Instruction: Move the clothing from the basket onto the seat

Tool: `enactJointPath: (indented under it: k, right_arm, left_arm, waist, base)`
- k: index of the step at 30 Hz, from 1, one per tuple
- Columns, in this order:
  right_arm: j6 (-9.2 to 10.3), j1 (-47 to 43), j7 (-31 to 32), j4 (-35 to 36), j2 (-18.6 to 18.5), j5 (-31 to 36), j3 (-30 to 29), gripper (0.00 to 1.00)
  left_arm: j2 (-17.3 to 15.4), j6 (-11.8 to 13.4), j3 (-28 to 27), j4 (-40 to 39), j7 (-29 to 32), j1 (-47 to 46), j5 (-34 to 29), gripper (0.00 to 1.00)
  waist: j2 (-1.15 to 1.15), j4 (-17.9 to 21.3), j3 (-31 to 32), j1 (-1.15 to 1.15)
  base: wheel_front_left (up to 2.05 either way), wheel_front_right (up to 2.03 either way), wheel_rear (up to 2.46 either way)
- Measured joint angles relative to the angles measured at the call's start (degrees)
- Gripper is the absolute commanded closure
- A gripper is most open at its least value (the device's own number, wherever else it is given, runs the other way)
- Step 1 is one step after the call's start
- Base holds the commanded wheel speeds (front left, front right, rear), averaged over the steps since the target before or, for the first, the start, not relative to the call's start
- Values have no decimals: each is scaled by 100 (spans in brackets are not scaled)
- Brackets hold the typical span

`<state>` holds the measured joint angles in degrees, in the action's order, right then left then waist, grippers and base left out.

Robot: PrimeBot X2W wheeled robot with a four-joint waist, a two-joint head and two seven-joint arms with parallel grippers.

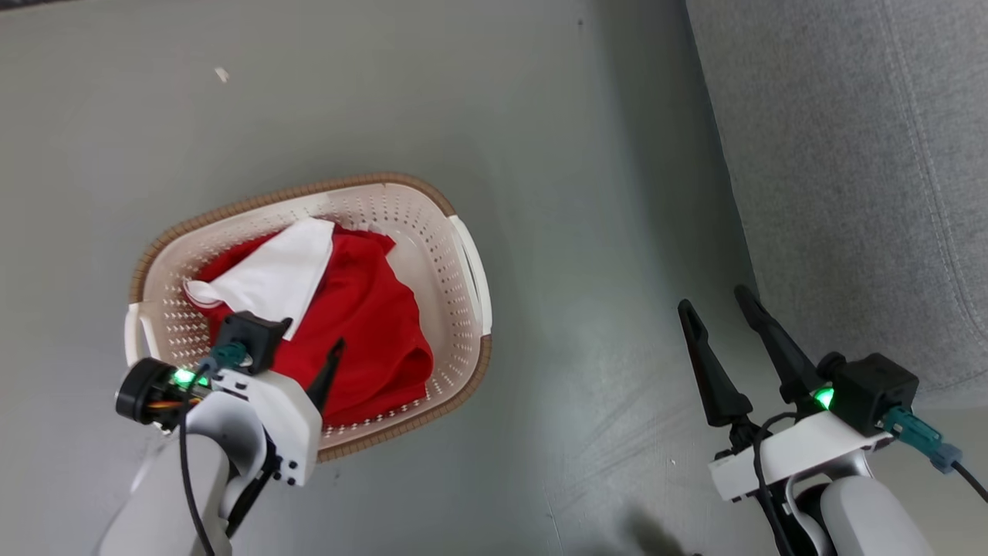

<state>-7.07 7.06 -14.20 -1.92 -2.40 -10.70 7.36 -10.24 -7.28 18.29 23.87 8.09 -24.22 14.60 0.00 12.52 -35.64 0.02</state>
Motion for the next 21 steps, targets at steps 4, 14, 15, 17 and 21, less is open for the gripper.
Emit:
enactJointPath:
  k: [4, 14, 15, 17, 21]
  right_arm:
    - [0, 137, 0, 14, 0, 1, 40, 0]
    - [0, 458, 0, 87, 0, -36, 65, 0]
    - [0, 502, 0, 98, 0, -49, 67, 0]
    - [0, 578, 0, 118, 0, -53, 67, 0]
    - [0, 724, 0, 125, 0, -69, 69, 0]
  left_arm:
    - [-43, 9, -133, 103, 44, -160, 43, 0]
    - [-115, 110, -308, 400, 196, -538, 48, 0]
    - [-116, 111, -315, 428, 211, -576, 49, 0]
    - [-119, 120, -332, 465, 244, -636, 49, 0]
    - [-121, 159, -347, 514, 253, -779, 49, 0]
  waist:
    - [0, 73, -226, 0]
    - [0, 261, -805, -1]
    - [0, 275, -852, -1]
    - [0, 303, -944, 0]
    - [0, 352, -1113, 0]
  base:
    - [0, 0, 0]
    - [0, 0, 0]
    - [0, 0, 0]
    - [0, 0, 0]
    - [0, 0, 0]
